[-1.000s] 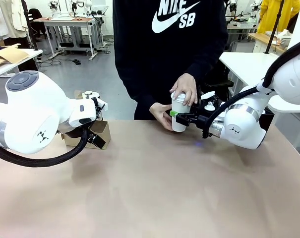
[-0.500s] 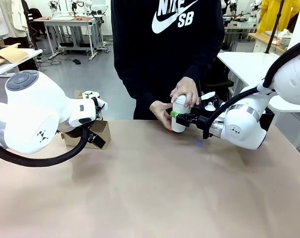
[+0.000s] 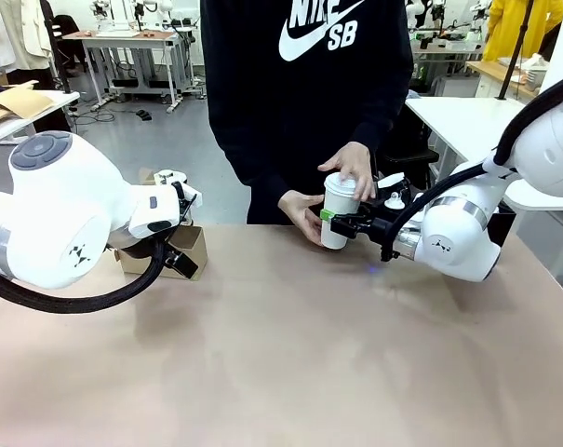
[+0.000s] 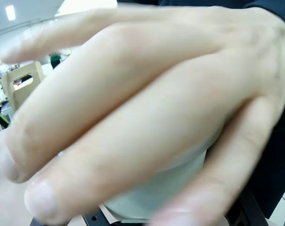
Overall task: Pour a drink into a cup and package it in a carrier.
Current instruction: When a person places the Paper Cup Lid on the 600 ml Paper Cup , lift the 600 ml Paper Cup.
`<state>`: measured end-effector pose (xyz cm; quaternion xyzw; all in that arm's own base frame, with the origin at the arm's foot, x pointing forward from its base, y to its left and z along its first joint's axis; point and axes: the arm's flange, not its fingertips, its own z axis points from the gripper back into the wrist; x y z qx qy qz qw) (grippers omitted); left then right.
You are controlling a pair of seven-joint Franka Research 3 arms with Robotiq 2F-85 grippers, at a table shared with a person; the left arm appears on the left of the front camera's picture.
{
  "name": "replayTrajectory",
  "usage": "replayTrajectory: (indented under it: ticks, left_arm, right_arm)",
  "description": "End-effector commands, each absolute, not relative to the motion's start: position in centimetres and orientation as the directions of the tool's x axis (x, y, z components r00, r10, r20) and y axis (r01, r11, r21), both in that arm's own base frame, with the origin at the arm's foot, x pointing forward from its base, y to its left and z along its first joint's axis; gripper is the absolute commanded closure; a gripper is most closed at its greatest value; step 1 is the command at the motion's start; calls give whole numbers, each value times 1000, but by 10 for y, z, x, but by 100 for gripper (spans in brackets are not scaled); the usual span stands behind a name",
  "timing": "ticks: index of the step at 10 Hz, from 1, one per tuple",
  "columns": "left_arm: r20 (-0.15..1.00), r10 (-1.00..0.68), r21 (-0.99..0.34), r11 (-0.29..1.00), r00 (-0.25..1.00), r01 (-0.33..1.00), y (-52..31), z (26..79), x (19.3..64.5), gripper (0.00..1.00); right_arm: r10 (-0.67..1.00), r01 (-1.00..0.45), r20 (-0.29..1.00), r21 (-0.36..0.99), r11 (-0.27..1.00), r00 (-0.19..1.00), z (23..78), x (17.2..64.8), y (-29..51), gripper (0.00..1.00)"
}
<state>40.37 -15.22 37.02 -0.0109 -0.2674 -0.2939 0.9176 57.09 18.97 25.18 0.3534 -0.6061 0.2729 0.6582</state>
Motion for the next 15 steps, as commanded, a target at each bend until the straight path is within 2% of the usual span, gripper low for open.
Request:
replayTrajectory:
  ticks: [1,15]
  left_arm:
    - [498,-533,136,827,684,546,-152,370,404,0]
    - [498,-533,136,827,684,546,-152,370,404,0]
  right_arm:
    - [-86,-779,991,136,612,105,260,572,194,19]
    - [-86,-779,991,136,612,105,260,572,194,19]
